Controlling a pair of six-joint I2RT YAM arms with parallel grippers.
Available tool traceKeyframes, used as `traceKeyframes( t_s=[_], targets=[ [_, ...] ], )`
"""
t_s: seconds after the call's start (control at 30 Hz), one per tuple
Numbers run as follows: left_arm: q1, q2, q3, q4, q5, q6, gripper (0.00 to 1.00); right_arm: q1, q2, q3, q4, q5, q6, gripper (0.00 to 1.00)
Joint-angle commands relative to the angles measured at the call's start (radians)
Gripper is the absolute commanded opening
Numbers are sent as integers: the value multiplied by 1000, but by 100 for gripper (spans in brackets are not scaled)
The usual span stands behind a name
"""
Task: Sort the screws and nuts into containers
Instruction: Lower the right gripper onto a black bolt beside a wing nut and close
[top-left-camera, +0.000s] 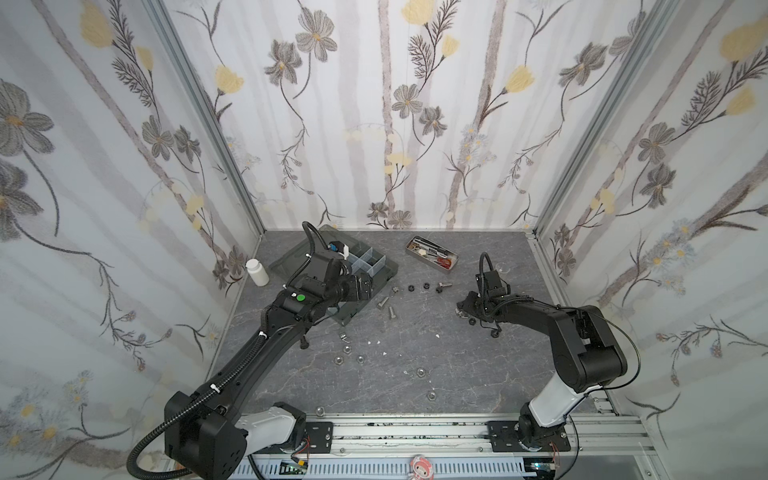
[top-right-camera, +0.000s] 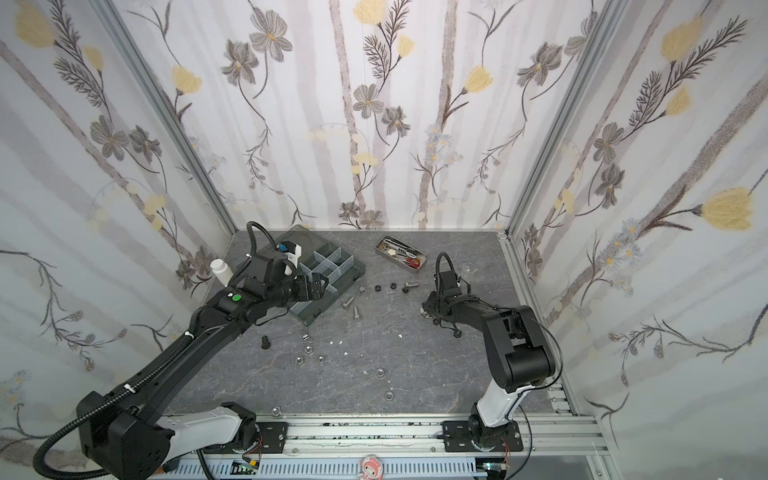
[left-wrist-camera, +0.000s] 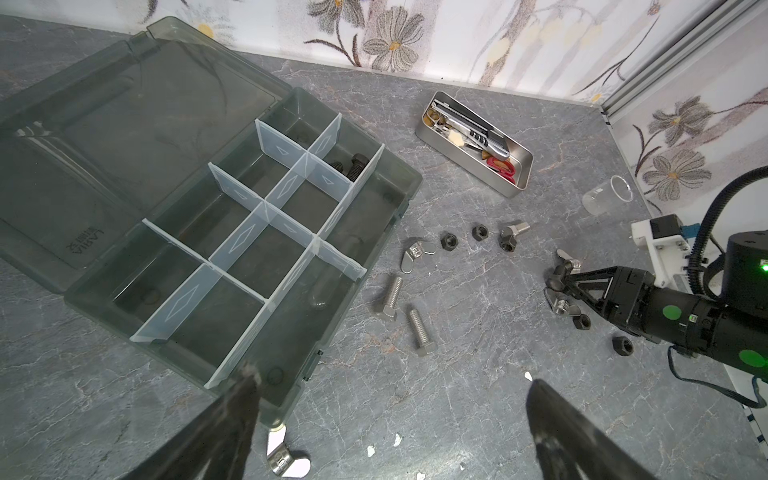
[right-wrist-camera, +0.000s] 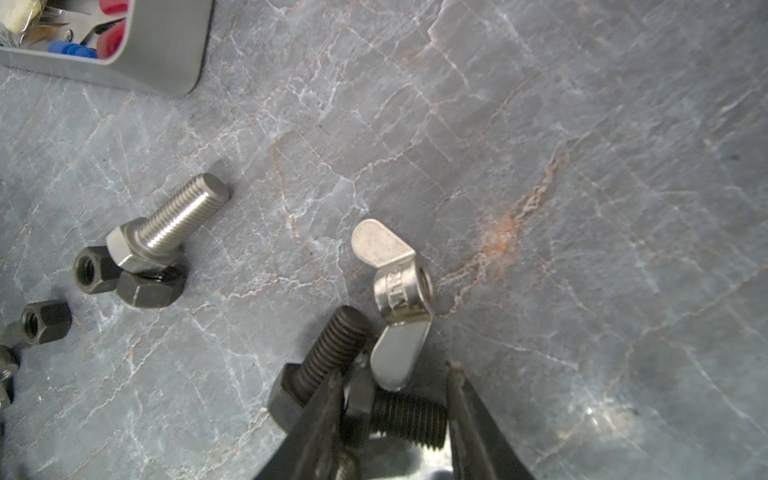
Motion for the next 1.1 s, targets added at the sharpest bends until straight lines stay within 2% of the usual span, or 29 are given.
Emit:
traceKeyframes(
  t_s=[0.0, 0.47, 0.73, 0.87, 1.07],
  targets=[
    [1, -6, -3, 29, -9, 5, 100, 5, 11, 13, -6, -4, 2, 41],
    [1, -11, -7, 28, -13, 7, 100, 20, 3, 22, -59, 2, -14, 56],
    [1, -10, -8, 30, -10, 7, 100, 30, 4, 19, -69, 0, -13, 58],
    [1, -11, -8, 30, -10, 7, 100, 30, 19, 30, -68, -3, -13, 52],
    [1, -11, -9, 30, -13, 7, 100, 30, 34, 50, -69, 0, -17, 39]
  ],
)
